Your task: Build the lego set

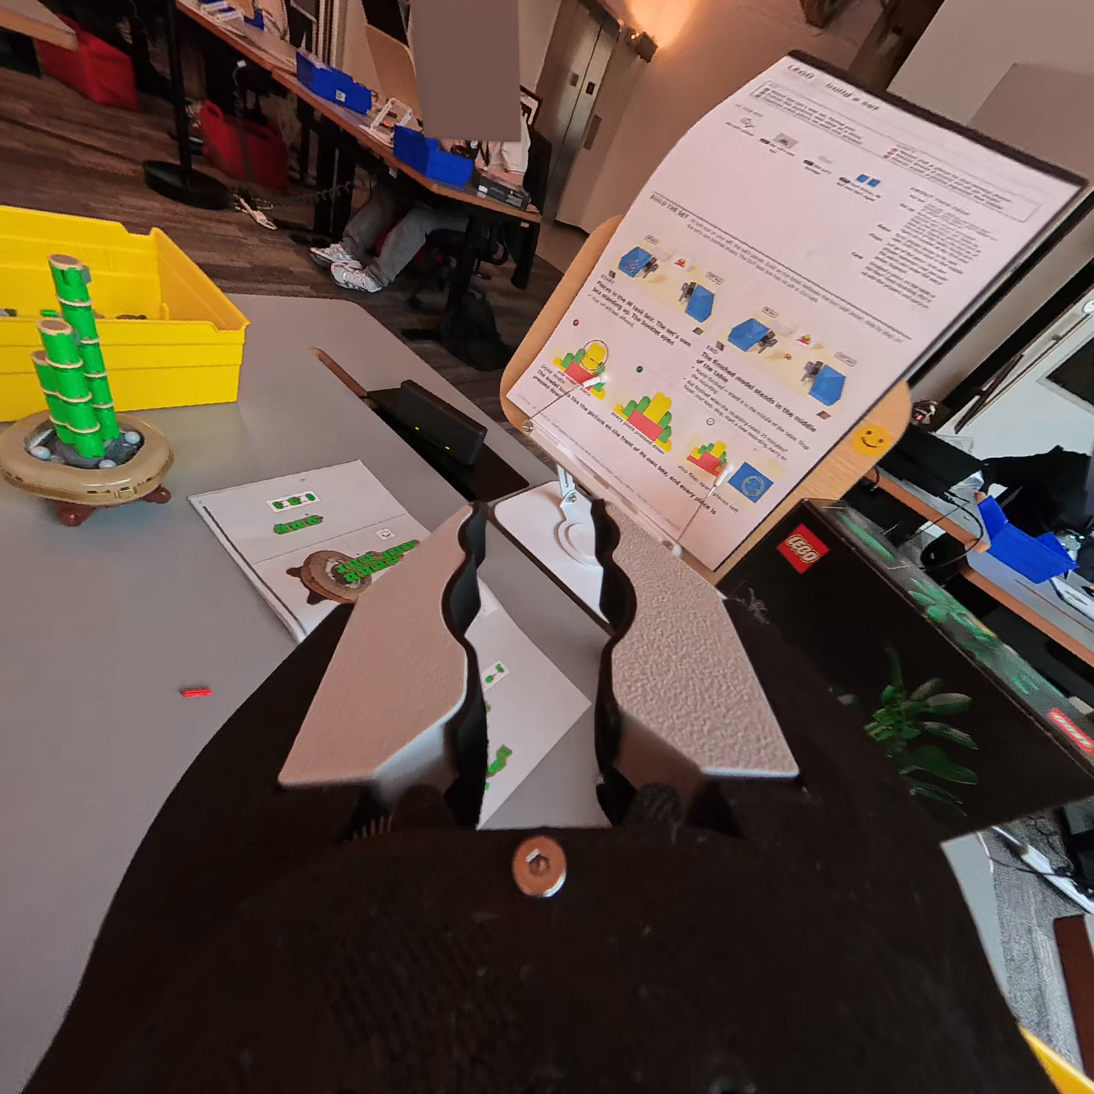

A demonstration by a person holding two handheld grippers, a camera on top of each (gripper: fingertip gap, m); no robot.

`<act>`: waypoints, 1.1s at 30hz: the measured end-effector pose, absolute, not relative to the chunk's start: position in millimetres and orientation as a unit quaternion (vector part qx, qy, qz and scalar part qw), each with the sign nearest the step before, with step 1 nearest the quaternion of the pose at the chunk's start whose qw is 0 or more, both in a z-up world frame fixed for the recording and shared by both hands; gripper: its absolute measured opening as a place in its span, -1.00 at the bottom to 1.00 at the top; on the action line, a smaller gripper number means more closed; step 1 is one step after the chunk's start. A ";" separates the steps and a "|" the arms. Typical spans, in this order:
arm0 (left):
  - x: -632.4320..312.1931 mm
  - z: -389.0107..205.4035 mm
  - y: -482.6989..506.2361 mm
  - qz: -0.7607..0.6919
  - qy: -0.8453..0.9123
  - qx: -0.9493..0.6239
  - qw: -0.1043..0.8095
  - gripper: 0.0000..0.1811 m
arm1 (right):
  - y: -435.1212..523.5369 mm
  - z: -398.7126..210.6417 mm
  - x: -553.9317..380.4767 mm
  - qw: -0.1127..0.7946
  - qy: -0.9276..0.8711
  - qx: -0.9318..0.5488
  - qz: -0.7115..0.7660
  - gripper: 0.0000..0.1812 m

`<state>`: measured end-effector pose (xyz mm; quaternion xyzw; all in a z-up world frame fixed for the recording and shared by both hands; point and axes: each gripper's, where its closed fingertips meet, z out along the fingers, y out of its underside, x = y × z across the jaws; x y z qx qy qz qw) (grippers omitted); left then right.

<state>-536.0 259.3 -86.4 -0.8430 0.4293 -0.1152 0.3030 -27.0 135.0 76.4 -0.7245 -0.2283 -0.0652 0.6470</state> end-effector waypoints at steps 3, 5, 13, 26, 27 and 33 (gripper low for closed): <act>-553.0 -124.5 279.3 -0.050 0.490 -0.834 0.251 -0.78 | 138.6 69.6 -34.3 0.639 -0.236 -0.730 -0.058 -0.60; -558.9 -143.7 284.4 -0.045 0.492 -0.844 0.209 -0.81 | 139.8 67.5 -36.4 0.636 -0.239 -0.731 -0.059 -0.59; -568.5 -186.2 297.7 -0.021 0.519 -0.844 0.134 -0.79 | 143.4 59.7 -40.9 0.626 -0.254 -0.736 -0.046 -0.60; -562.2 -203.2 295.6 -0.043 0.594 -0.793 0.127 -0.75 | 146.3 47.8 -45.9 0.609 -0.277 -0.742 -0.041 -0.60; -562.5 -203.4 295.4 -0.046 0.593 -0.795 0.123 -0.77 | 146.5 46.8 -45.9 0.607 -0.279 -0.743 -0.043 -0.60; -561.7 -203.7 291.6 -0.073 0.585 -0.800 0.110 -0.86 | 146.1 43.8 -47.7 0.599 -0.286 -0.747 -0.043 -0.60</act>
